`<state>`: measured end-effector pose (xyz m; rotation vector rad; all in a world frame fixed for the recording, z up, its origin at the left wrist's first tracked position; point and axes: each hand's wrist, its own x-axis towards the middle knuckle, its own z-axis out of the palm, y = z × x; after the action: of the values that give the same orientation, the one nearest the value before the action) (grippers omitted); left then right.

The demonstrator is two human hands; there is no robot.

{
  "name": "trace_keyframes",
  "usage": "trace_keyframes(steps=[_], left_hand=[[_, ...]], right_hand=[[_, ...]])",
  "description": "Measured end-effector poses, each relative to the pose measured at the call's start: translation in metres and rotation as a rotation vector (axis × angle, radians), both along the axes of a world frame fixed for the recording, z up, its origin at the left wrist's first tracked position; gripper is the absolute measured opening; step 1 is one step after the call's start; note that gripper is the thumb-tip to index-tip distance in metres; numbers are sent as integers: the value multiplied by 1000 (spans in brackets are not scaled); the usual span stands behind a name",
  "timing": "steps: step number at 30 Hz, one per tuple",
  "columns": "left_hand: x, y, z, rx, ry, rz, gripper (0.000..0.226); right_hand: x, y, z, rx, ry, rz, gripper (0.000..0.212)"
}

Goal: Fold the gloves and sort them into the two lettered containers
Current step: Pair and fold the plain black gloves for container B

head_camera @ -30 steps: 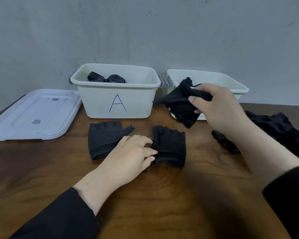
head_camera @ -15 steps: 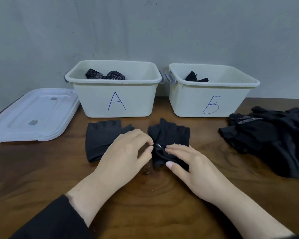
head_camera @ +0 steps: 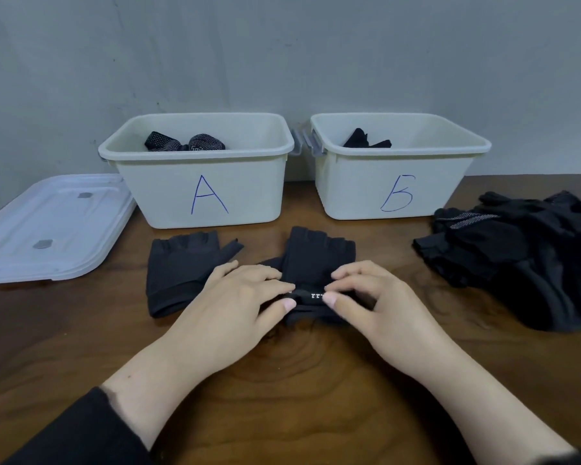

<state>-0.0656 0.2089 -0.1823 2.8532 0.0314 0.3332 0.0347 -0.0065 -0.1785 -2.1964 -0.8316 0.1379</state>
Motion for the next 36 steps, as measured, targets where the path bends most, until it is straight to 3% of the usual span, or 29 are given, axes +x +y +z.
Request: trace_keyframes(steps=[5, 11, 21, 25, 29, 33, 36], left_hand=[[-2, -8, 7, -32, 26, 6, 57], [1, -10, 5, -24, 3, -12, 42], [3, -20, 9, -64, -16, -5, 41], [3, -18, 8, -65, -3, -16, 43], [3, -15, 6, -101, 27, -21, 48], [-2, -13, 4, -263, -1, 24, 36], [0, -15, 1, -592, -153, 187, 22]], right_hand=[[9, -3, 1, -57, 38, -216, 54], [8, 15, 1, 29, 177, -209, 63], [4, 27, 1, 503, 422, -277, 53], [2, 34, 3, 780, 645, -347, 65], [1, 35, 7, 867, 771, -343, 78], [1, 32, 8, 893, 824, -312, 76], [-1, 31, 9, 941, 839, -260, 69]])
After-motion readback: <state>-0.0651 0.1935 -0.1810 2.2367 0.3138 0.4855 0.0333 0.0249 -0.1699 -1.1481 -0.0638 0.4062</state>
